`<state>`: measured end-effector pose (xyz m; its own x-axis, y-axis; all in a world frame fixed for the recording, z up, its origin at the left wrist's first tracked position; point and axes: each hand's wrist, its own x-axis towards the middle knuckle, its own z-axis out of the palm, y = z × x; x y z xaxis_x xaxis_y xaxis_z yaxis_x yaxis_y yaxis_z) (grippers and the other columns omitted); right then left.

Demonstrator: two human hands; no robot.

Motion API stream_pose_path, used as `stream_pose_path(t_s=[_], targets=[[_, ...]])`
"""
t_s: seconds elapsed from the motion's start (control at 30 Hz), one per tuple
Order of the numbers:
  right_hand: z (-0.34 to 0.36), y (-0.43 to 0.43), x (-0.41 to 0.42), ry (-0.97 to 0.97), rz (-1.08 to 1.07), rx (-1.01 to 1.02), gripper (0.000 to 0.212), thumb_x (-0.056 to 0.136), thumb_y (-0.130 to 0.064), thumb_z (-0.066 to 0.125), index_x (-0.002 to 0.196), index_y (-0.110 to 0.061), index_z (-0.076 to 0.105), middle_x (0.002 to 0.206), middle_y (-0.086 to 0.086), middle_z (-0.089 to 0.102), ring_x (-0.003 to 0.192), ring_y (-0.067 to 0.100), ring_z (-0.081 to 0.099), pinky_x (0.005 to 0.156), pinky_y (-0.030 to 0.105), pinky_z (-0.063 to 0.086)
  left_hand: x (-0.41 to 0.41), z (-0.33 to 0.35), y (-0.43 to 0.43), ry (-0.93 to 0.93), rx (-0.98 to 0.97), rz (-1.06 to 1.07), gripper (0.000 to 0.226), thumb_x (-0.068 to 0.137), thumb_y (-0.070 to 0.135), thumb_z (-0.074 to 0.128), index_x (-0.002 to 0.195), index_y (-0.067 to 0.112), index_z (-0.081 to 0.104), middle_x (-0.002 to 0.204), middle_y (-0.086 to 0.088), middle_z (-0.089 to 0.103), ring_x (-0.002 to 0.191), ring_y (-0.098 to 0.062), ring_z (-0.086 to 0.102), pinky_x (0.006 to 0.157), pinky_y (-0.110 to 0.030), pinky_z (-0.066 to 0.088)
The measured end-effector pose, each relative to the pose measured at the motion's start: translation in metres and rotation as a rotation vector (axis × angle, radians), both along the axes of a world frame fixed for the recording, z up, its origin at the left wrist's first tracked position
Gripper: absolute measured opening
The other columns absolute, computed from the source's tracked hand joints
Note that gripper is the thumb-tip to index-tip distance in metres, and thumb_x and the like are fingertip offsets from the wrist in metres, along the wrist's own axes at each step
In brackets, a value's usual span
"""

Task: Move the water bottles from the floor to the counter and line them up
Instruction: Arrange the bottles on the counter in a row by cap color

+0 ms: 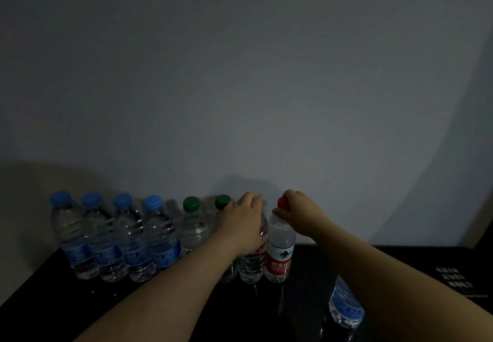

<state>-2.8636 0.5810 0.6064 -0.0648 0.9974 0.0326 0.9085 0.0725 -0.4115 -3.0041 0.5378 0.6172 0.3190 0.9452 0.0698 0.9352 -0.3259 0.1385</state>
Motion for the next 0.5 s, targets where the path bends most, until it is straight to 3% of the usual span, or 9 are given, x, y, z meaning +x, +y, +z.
stream_pose_path(t_s=[0.1, 0.27, 0.5], targets=[[0.001, -0.001, 0.004, 0.018, 0.006, -0.016, 0.05, 0.091, -0.037, 0.057, 0.13, -0.01, 0.042, 0.129, 0.012, 0.051, 0.115, 0.025, 0.052, 0.096, 0.033, 0.043, 0.001, -0.002, 0.001, -0.006, -0.002, 0.011, 0.073, 0.086, 0.016, 0.058, 0.147, 0.012, 0.019, 0.151, -0.004, 0.021, 0.132, -0.028, 0.035, 0.108, -0.035, 0.034], [0.007, -0.014, 0.022, 0.097, 0.006, -0.056, 0.071, 0.089, -0.038, 0.059, 0.146, -0.015, 0.022, 0.133, 0.015, 0.054, 0.119, 0.027, 0.054, 0.1, 0.037, 0.044, 0.002, -0.005, 0.002, -0.006, -0.017, 0.029, 0.074, 0.086, 0.023, 0.059, 0.147, 0.013, 0.019, 0.151, -0.003, 0.022, 0.13, -0.03, 0.036, 0.106, -0.037, 0.038], [0.008, -0.049, 0.066, -0.097, -0.034, -0.033, 0.046, 0.094, -0.037, 0.052, 0.135, -0.019, 0.043, 0.133, 0.008, 0.051, 0.118, 0.022, 0.052, 0.098, 0.034, 0.046, 0.008, -0.006, 0.007, 0.13, 0.022, 0.06, 0.069, 0.09, 0.029, 0.053, 0.147, 0.011, 0.018, 0.153, -0.006, 0.021, 0.139, -0.023, 0.027, 0.116, -0.039, 0.021]])
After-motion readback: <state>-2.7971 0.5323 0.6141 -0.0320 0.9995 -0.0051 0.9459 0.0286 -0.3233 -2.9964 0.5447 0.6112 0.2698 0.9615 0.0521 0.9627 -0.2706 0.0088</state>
